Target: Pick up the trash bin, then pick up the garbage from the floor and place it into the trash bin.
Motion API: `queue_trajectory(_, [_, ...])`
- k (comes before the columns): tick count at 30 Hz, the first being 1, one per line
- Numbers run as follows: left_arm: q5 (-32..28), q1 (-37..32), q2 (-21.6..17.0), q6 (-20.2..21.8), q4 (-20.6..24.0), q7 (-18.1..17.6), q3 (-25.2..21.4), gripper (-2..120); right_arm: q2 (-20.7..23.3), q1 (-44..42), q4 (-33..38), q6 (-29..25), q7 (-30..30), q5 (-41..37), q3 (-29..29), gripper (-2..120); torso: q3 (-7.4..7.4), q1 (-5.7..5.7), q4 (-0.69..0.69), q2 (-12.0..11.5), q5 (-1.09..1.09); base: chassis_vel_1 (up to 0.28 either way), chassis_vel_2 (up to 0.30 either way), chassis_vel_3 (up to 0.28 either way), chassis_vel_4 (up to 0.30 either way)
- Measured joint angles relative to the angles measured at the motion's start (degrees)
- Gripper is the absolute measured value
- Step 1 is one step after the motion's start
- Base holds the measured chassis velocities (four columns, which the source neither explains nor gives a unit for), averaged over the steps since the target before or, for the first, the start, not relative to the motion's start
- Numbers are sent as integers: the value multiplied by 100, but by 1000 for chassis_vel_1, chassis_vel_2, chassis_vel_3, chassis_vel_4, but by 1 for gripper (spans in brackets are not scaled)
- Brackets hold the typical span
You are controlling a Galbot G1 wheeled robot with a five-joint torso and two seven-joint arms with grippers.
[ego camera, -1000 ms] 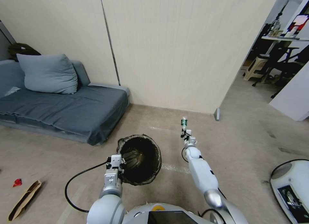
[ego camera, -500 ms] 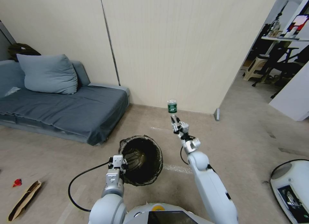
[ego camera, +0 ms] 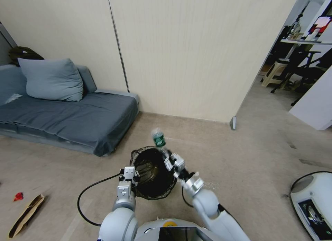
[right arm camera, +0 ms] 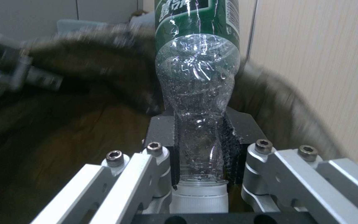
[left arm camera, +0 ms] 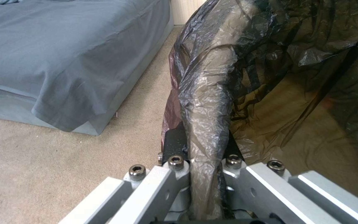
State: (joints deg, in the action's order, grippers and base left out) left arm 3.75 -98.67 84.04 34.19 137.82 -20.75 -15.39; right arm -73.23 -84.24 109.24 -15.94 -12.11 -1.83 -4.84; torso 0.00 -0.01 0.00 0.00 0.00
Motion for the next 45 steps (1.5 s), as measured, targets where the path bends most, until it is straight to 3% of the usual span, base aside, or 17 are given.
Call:
queue_trajectory(17, [3,14,2,-3,47,5,-31,1,-180,-41,-530,-186,112,180,-64,19,0,0,0,0,0,0,0,0,0])
queue_trajectory(24, [-50,11,23,-60,37,57,-40,1,-220,-37,-535,-176,204,271,-59,48,1,0,0,0,0,0,0,0,0])
queue_trajectory(27, [-101,11,25,-91,34,61,-39,1,-232,-32,-531,-173,213,283,-54,54,1,0,0,0,0,0,0,0,0])
queue_trajectory(29, [-189,9,26,-149,33,77,-43,1,-263,-26,-530,-172,219,331,-25,66,1,0,0,0,0,0,0,0,0])
queue_trajectory(31, [-205,9,26,-164,30,81,-46,1,-271,-26,-530,-173,220,338,-16,69,1,0,0,0,0,0,0,0,0])
queue_trajectory(33, [-260,1,27,-234,13,96,-61,1,-310,-24,-533,-177,223,377,10,82,1,0,0,0,0,0,0,0,0])
queue_trajectory(35, [-266,-1,28,-247,11,104,-63,1,-316,-24,-534,-179,223,386,12,83,1,0,1,0,0,0,0,0,0])
queue_trajectory(36, [-285,-3,27,-282,6,135,-70,1,-333,-29,-534,-191,223,398,15,91,1,0,0,0,0,0,0,0,0])
queue_trajectory(42, [-301,-3,27,-290,-6,189,-75,1,-346,-97,-459,-211,224,429,17,107,1,1,0,0,0,0,0,0,0])
queue_trajectory(45, [-301,1,27,-289,-19,206,-76,1,-351,-134,-397,-225,233,474,2,110,0,0,1,0,-2,0,0,0,0])
